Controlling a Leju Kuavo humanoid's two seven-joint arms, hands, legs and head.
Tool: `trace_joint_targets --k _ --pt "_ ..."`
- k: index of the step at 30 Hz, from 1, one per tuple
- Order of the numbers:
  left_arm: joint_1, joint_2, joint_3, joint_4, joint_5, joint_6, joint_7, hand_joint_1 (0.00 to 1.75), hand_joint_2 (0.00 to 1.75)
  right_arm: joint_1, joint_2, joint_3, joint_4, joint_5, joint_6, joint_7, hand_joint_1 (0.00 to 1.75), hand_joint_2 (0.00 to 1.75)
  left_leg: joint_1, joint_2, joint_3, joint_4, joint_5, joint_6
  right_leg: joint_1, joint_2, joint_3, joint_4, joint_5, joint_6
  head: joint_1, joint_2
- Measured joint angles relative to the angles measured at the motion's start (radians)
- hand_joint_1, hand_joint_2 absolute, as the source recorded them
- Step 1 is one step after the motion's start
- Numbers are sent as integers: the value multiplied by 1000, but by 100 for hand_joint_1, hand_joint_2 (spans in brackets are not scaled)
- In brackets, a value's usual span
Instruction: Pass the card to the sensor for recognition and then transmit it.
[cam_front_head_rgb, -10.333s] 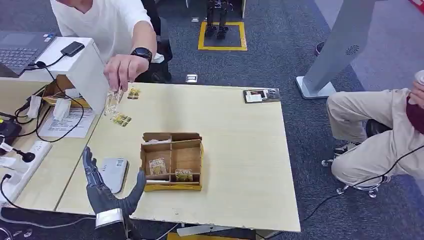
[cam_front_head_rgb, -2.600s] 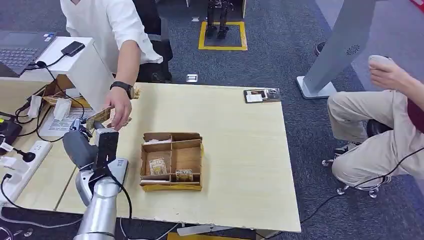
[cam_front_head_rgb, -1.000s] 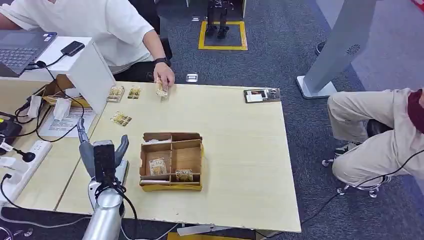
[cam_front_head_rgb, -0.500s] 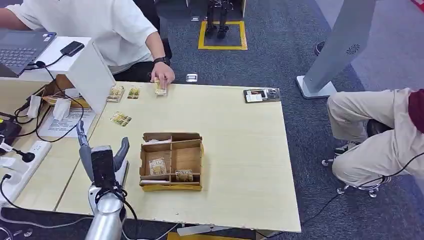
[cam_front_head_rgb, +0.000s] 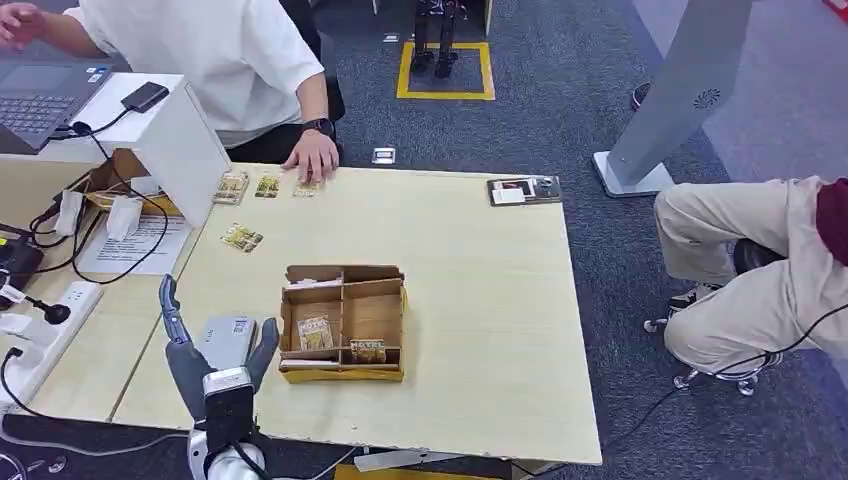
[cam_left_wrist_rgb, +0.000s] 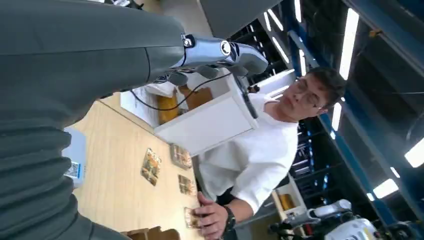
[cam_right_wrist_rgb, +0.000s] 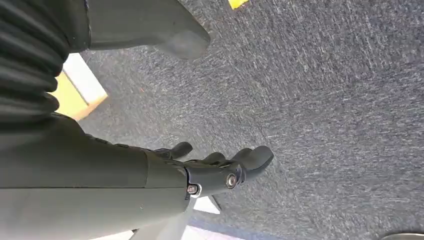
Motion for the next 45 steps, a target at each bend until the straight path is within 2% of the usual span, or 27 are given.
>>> trace_joint_targets --k 5,7,19,20,21,23,25,27,29,36,43,45 --pt "34 6 -36 -54 68 -54 -48 0 175 0 0 0 0 0 0 0 0 175 0 0 0 0 0 0 0 0 0 0 0 0 0 0" --pt "47 22 -65 -94 78 -74 -55 0 175 0 0 0 0 0 0 3 0 175 0 0 0 0 0 0 0 0 0 0 0 0 0 0" --pt "62 81 -153 -144 -2 -60 -56 0 175 -1 0 0 0 6 0 9 0 175 0 0 0 0 0 0 0 0 0 0 0 0 0 0" --pt "62 87 -160 -144 -28 -57 -56 0 175 -1 0 1 0 8 0 12 0 175 0 0 0 0 0 0 0 0 0 0 0 0 0 0" --pt "61 108 -180 -143 -157 -46 -49 0 175 -2 4 4 0 13 0 15 0 175 0 0 0 0 0 0 0 0 0 0 0 0 0 0" --pt "57 132 -207 -140 -304 -38 -31 0 175 -5 7 12 0 20 0 18 0 175 0 0 0 0 0 0 0 0 0 0 0 0 0 0" --pt "48 146 -228 -127 -456 -33 5 0 175 -9 10 22 -1 26 0 23 0 175 0 0 0 0 0 0 0 0 0 0 0 0 0 0" --pt "24 157 -260 -93 -656 -33 72 0 175 -15 16 31 -1 35 0 27 0 175 0 0 0 0 0 0 0 -1 0 0 0 0 0 0" --pt "7 164 -292 -66 -752 -33 109 0 175 -21 19 39 -2 41 0 33 0 175 0 0 0 0 0 0 0 0 0 0 0 0 0 0" --pt "-17 180 -334 -27 -788 -33 130 0 175 -24 24 53 -1 42 0 35 0 175 0 0 0 0 0 0 0 0 0 0 0 0 0 0" --pt "-62 192 -375 32 -916 -38 231 0 175 -26 24 63 -2 46 0 42 0 175 0 0 0 0 0 0 0 0 0 0 0 0 0 0" --pt "-80 198 -392 58 -945 -64 269 0 175 -27 25 68 -2 46 0 44 0 175 0 0 0 0 0 0 0 0 0 0 0 0 0 0"
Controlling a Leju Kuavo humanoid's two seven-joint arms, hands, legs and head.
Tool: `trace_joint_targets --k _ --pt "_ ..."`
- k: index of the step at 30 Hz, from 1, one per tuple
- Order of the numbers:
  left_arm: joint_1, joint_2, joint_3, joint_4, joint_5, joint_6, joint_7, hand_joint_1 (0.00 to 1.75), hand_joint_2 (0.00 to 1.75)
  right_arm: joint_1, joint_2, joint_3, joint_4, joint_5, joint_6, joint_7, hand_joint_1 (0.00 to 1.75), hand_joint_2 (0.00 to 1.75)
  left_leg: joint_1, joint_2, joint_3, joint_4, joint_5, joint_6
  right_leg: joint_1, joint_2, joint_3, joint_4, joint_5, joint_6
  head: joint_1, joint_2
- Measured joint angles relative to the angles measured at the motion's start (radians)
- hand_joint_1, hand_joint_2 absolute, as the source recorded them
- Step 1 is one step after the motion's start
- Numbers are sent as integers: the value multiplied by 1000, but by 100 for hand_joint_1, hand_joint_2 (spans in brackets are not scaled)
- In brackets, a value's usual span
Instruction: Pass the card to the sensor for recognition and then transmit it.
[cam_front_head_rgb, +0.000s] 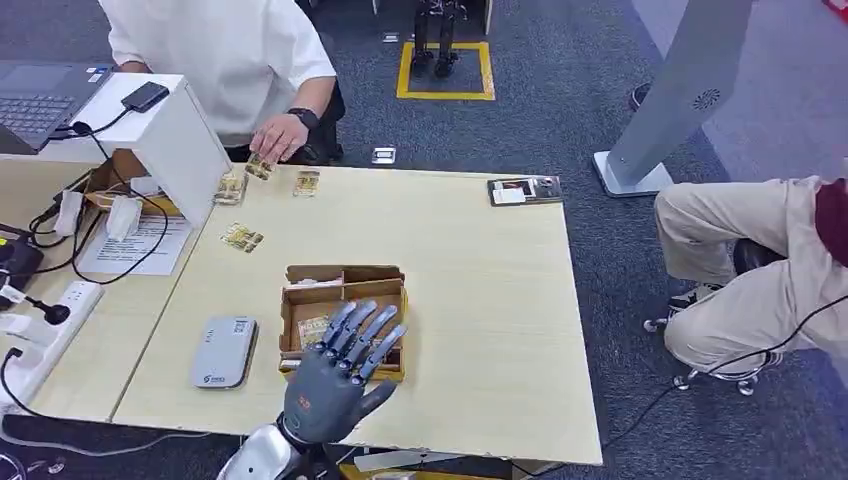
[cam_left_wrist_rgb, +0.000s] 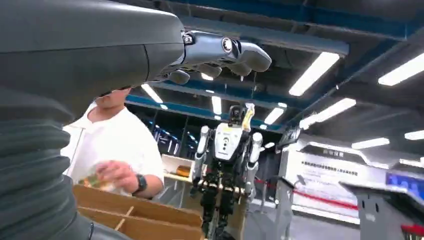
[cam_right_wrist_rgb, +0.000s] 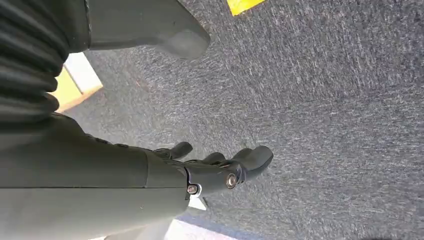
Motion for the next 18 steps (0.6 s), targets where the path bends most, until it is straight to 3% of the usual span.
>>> trace_joint_targets --k 5,8,18 --pt "-27 8 -16 50 -41 -63 73 0 175 -2 0 4 0 -3 0 3 0 175 0 0 0 0 0 0 0 0 0 0 0 0 0 0" --pt "-46 15 -24 87 -78 -106 157 0 175 -2 0 5 0 -8 0 9 0 175 0 0 0 0 0 0 0 0 0 0 0 0 0 0" --pt "-63 26 -29 140 -108 -138 282 0 175 1 0 5 0 -25 0 12 0 175 0 0 0 0 0 0 0 0 0 0 0 0 0 0"
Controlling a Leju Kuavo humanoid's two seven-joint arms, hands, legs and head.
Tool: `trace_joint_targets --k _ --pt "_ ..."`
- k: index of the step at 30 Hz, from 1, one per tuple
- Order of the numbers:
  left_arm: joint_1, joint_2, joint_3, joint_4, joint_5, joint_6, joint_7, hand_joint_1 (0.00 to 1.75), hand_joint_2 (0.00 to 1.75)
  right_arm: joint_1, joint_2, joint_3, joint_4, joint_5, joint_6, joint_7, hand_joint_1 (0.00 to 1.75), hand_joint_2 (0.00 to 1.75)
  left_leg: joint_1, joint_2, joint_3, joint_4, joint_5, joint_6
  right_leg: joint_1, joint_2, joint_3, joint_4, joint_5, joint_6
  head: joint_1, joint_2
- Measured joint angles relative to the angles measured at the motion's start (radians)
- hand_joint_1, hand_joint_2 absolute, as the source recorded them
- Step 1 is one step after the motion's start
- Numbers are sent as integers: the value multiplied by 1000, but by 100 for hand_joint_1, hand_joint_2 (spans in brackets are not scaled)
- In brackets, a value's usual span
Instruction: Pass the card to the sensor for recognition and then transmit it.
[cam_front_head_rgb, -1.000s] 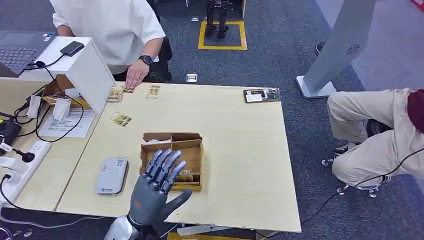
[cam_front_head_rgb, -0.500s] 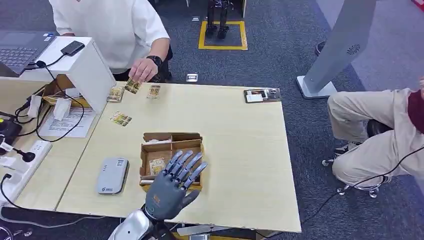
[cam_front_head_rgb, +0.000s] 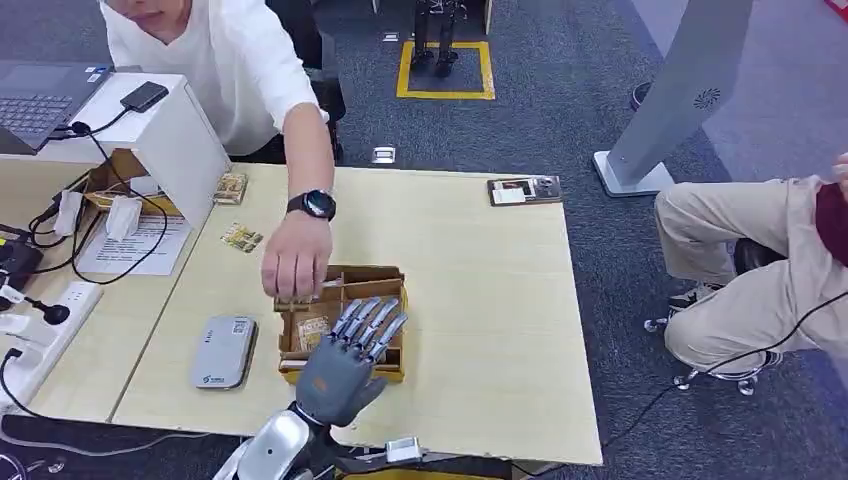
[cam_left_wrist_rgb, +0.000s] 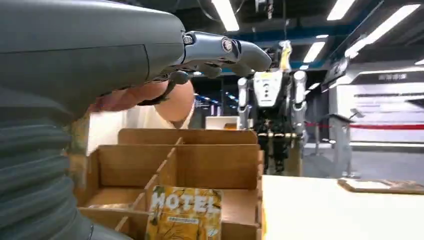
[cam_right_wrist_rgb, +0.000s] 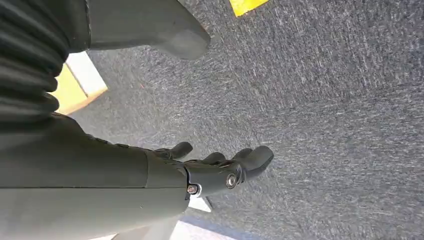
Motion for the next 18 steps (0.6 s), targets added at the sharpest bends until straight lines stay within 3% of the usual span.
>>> trace_joint_targets --k 18 --pt "-3 16 -1 4 -11 -8 63 0 175 3 0 0 0 -13 0 -1 0 175 0 0 0 0 0 0 0 0 0 0 0 0 0 0"
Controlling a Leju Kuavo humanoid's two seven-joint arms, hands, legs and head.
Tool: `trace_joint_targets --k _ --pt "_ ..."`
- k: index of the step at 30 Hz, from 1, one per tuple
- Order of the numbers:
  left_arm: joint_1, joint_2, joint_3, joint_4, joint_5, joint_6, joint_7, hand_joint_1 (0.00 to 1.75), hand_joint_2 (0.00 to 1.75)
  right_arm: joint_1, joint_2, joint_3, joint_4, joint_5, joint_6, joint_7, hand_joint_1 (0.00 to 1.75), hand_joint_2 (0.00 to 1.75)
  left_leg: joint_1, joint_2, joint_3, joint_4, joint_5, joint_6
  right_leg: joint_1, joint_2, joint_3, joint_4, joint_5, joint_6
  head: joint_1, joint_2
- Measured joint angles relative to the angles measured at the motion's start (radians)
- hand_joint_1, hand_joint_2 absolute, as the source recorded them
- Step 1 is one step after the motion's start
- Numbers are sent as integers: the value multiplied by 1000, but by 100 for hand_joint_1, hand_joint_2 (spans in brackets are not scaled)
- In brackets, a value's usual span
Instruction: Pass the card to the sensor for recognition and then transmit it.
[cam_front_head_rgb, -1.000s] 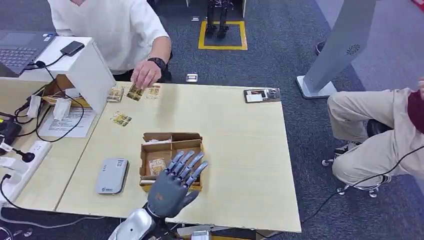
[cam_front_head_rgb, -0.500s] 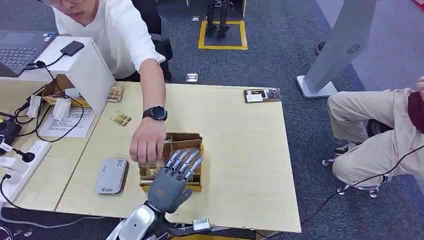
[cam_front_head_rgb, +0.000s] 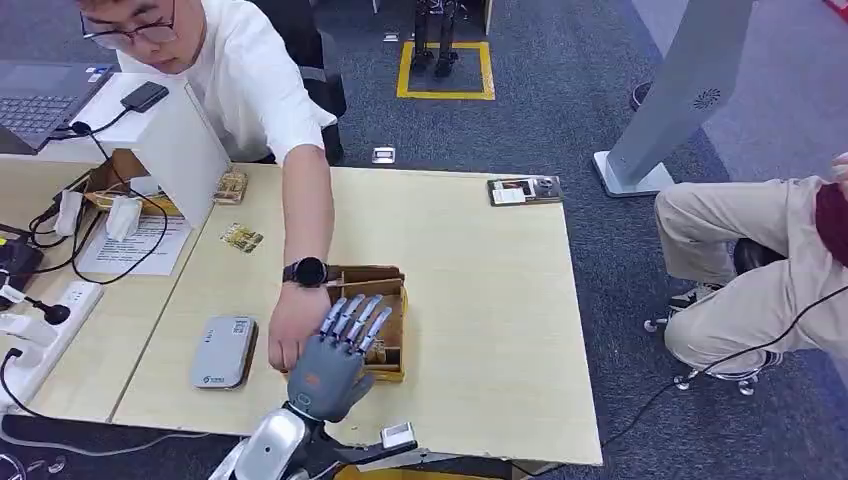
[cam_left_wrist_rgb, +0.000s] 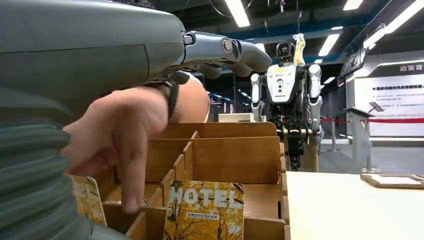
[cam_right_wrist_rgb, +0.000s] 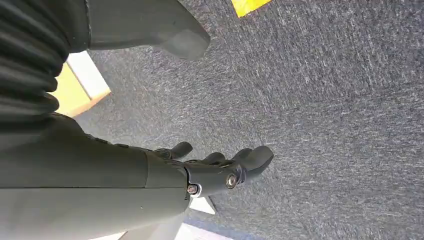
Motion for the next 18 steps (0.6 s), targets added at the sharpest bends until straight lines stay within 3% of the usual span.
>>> trace_joint_targets --k 18 --pt "0 8 -1 0 -3 0 1 0 175 1 1 0 0 -2 0 -2 0 175 0 0 0 0 0 0 0 0 0 0 0 0 0 0"
